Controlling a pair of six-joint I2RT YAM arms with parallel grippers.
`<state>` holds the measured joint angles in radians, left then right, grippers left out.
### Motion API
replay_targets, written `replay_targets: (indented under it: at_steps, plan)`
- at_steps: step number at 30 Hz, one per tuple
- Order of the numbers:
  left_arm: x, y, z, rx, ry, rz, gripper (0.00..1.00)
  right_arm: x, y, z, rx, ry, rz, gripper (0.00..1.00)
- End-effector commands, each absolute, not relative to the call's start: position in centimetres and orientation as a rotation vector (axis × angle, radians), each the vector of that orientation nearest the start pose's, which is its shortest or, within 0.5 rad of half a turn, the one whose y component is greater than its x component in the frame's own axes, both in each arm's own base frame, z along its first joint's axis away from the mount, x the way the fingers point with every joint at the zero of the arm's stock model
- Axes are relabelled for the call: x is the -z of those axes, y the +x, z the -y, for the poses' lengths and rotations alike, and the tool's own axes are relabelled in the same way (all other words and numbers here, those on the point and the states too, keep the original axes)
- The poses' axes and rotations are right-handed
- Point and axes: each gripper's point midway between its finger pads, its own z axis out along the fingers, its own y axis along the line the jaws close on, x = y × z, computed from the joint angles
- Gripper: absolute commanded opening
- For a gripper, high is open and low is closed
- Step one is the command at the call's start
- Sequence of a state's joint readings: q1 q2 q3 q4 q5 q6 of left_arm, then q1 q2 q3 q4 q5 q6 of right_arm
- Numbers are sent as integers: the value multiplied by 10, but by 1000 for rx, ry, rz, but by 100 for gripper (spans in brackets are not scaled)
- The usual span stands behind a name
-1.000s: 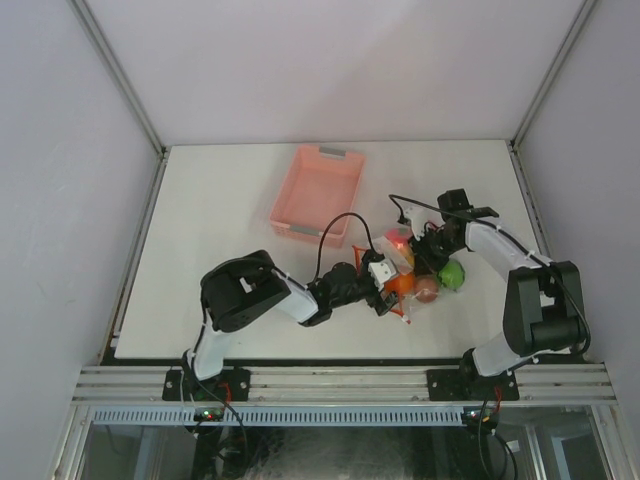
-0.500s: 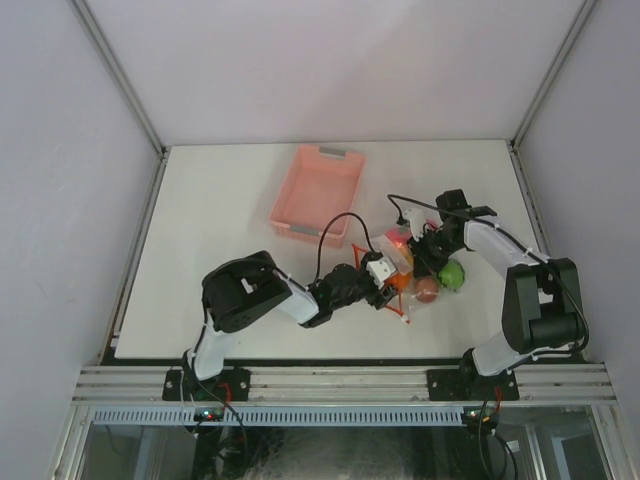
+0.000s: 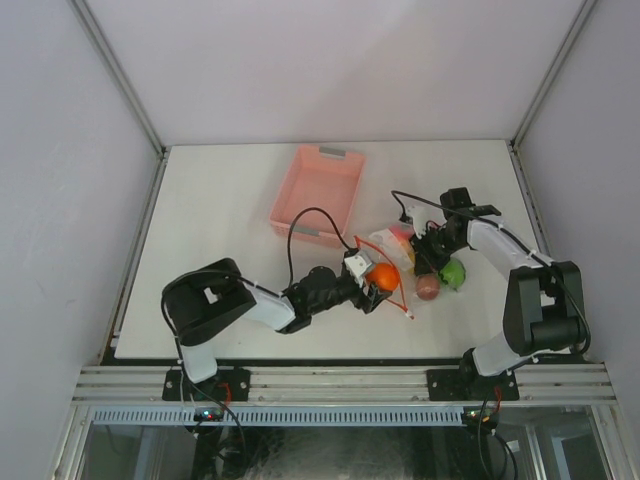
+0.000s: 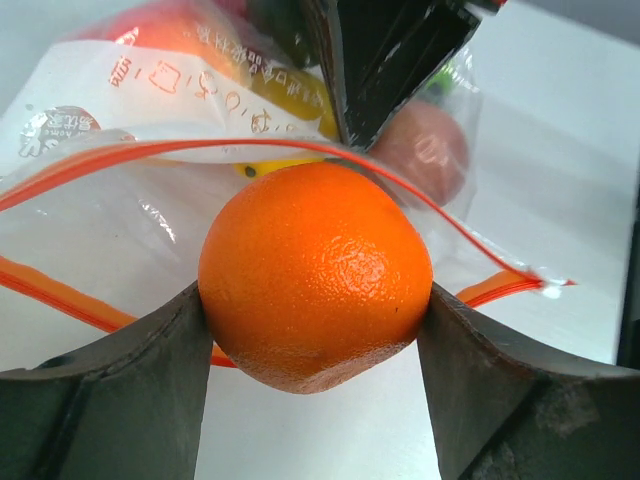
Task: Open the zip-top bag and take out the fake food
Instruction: Pick up the fake fruit from the zipper food storage bag.
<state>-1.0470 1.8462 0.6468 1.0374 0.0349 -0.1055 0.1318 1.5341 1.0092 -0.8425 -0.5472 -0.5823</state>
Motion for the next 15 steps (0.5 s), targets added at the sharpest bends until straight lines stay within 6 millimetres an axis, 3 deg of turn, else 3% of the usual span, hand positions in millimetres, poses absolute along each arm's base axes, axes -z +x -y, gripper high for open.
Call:
replay_targets:
  at_steps: [1, 7, 15]
  plan:
    - [-118, 226, 413, 1026, 722, -1608, 30, -92, 266, -109, -679, -1036, -2452, 3]
    - [-121, 229, 394, 1107, 652, -1730, 26, -99, 267, -109, -689, -1031, -2425, 3]
    - [-135, 215, 382, 1178, 655, -1772, 25, -104, 267, -109, -697, -1030, -2404, 3]
